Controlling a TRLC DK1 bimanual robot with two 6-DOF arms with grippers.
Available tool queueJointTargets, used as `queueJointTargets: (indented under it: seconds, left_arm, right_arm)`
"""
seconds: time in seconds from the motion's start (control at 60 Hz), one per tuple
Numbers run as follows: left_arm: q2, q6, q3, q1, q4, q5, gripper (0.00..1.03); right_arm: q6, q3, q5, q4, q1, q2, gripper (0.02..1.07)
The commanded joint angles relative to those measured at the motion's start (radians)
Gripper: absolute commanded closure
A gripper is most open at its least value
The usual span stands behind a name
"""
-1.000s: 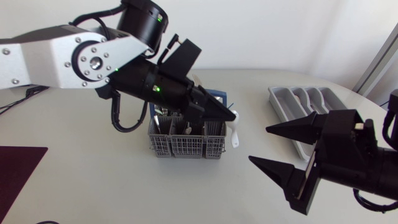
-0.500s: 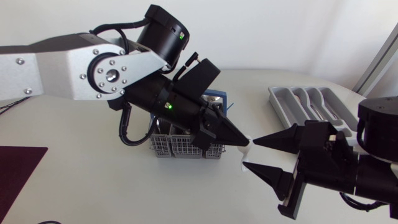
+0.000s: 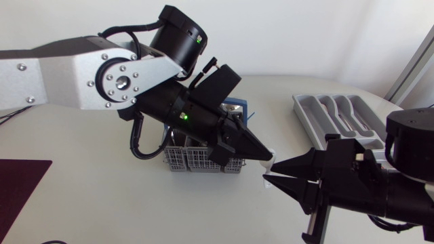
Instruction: Sort the cutlery from the basket into the organizer compartments.
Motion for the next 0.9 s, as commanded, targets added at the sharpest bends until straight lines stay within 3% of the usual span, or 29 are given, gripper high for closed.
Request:
queueJointTargets:
  seconds: [0.0,0.25,0.367,0.467,0.517,0.65,0.733,0.883]
  left_arm:
    - [0.018,0.01,0.005,-0.011,-0.013,0.019,1.0]
    - [0.015,0.009,0.003,-0.003,-0.011,0.022,0.99]
    - [0.008,0.001,0.012,0.011,-0.011,0.022,0.75]
    - [-0.019,-0.001,0.034,0.037,-0.01,0.021,0.43]
    - [-0.038,-0.01,0.049,0.055,-0.007,0.021,0.37]
    - [-0.067,-0.045,0.113,0.14,0.013,0.005,0.3]
    - [-0.07,-0.053,0.158,0.192,0.015,-0.045,0.28]
    - [-0.073,-0.007,0.167,0.219,-0.02,-0.176,0.28]
  right_arm:
    - [-0.01,-0.016,-0.008,-0.009,0.01,0.013,0.92]
    - [0.01,-0.01,-0.004,-0.01,0.008,0.034,1.01]
    - [0.01,-0.007,-0.008,-0.024,0.01,0.029,1.01]
    - [0.01,-0.007,-0.008,-0.048,0.01,0.02,1.01]
    - [0.008,-0.009,-0.007,-0.059,0.008,0.011,1.01]
    - [-0.016,-0.012,0.004,-0.104,-0.027,-0.029,1.01]
    - [-0.052,-0.016,0.004,-0.133,-0.091,-0.067,1.01]
    - [-0.156,-0.035,0.004,-0.154,-0.259,-0.102,1.01]
